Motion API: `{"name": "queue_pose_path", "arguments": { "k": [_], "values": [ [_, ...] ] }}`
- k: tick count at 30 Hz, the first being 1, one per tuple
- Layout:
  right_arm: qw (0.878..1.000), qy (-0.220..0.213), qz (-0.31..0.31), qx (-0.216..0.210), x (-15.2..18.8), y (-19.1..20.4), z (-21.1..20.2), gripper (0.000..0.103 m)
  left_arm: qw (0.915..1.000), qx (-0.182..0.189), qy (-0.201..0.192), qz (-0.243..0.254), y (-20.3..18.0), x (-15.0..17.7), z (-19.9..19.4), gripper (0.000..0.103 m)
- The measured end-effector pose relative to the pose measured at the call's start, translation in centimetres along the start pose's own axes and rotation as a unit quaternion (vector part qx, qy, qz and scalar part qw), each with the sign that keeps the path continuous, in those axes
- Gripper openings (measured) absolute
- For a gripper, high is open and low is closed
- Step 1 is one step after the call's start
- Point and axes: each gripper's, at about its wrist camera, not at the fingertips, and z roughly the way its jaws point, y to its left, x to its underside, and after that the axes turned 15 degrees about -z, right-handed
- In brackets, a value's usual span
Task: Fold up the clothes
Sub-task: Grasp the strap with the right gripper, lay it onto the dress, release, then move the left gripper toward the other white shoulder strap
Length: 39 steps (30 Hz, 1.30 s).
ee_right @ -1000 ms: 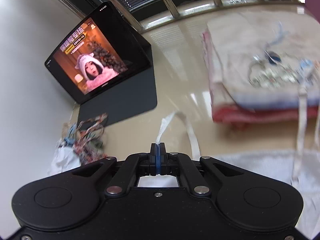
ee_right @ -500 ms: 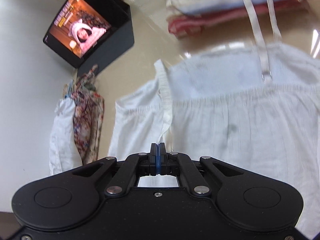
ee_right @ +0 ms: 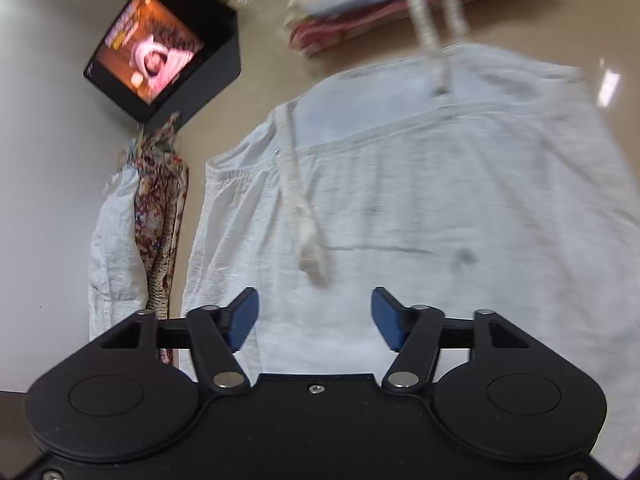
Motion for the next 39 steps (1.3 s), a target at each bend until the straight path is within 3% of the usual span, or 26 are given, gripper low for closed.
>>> {"name": "queue_pose_path", "arguments": {
  "k": [1, 5, 7, 13, 18, 22, 25, 30, 32, 34, 38, 39],
  "values": [
    [1.0, -0.005, 0.009, 0.007, 0.7, -0.7, -1.2, 0.082, 1.0, -0.002, 0.002, 0.002, -0.3, 0.2, -0.1, 0.101],
    [0.998, -0.014, 0.043, 0.04, 4.2, -3.8, -5.0, 0.087, 0.9998, -0.006, 0.011, 0.015, -1.7, 1.1, -0.5, 0.102],
    [0.997, -0.013, 0.053, 0.061, 6.0, -5.1, -6.3, 0.097, 0.9996, -0.008, 0.01, 0.024, -2.6, 1.1, -0.4, 0.103],
    [0.992, -0.023, 0.064, 0.105, 10.4, -7.0, -9.2, 0.103, 0.9987, -0.013, 0.003, 0.049, -5.3, 1.0, -0.3, 0.103],
    [0.988, -0.041, 0.1, 0.109, 13.2, -8.6, -11.5, 0.103, 0.9988, -0.006, -0.024, 0.043, -8.4, -2.2, 0.6, 0.103],
    [0.981, -0.063, 0.153, 0.103, 15.9, -10.5, -13.3, 0.103, 0.9949, -0.002, -0.056, 0.083, -12.2, -5.9, 1.8, 0.103],
    [0.978, -0.075, 0.154, 0.117, 17.6, -10.9, -14.6, 0.103, 0.9914, 0.002, -0.073, 0.109, -14.7, -8.5, 2.7, 0.103],
    [0.973, -0.1, 0.135, 0.16, 19.8, -10.9, -16.9, 0.103, 0.9851, 0.019, -0.056, 0.161, -17.5, -11.6, 5.0, 0.103],
    [0.968, -0.111, 0.136, 0.182, 20.7, -11.2, -18.2, 0.103, 0.9753, 0.048, 0.027, 0.214, -18.4, -12.0, 6.9, 0.103],
    [0.961, -0.121, 0.144, 0.202, 21.4, -11.7, -19.5, 0.103, 0.9504, 0.051, 0.103, 0.289, -19.1, -10.9, 8.2, 0.103],
    [0.956, -0.136, 0.144, 0.217, 22.6, -12.3, -21.8, 0.103, 0.8912, -0.017, 0.116, 0.438, -18.9, -7.4, 8.8, 0.103],
    [0.957, -0.136, 0.139, 0.217, 22.8, -12.2, -22.2, 0.103, 0.8909, -0.028, 0.111, 0.44, -18.6, -7.5, 9.0, 0.103]
  ]
}}
